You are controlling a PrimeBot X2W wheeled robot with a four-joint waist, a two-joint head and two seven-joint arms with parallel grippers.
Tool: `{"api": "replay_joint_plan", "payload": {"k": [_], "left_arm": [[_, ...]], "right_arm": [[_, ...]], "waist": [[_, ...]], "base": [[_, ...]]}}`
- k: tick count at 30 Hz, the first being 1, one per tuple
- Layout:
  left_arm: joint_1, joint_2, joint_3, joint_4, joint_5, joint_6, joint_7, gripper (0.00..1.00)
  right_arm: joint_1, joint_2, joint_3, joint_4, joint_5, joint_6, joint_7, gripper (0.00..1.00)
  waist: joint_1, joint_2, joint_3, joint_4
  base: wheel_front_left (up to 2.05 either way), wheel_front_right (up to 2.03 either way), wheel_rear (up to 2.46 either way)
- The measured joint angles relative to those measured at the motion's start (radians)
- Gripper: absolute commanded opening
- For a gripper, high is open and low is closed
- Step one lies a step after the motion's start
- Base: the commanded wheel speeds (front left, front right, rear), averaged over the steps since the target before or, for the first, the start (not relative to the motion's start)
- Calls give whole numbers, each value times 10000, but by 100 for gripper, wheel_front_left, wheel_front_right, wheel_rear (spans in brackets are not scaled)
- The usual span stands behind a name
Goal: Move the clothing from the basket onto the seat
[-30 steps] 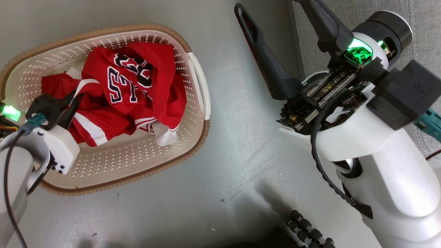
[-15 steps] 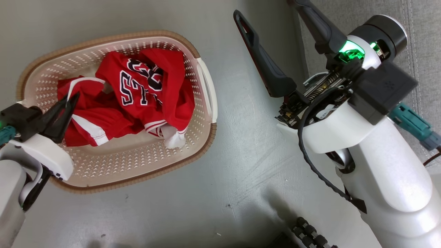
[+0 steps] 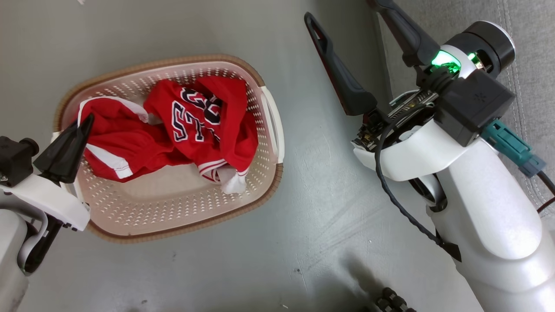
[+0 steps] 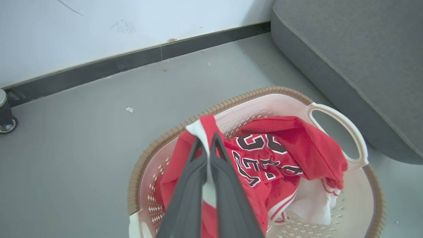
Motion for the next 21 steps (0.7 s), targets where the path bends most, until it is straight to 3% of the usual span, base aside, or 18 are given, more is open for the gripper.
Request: {"api": "replay_joint_plan", "payload": {"k": [21], "left_arm": [[1096,-874,1388,-1716,-495,-86,0,0]], "right_arm": [[425,-4,-385,765,-410,0,0,100]], "waist": [[0,0,-1489,711]], "base": [[0,0,0]]}}
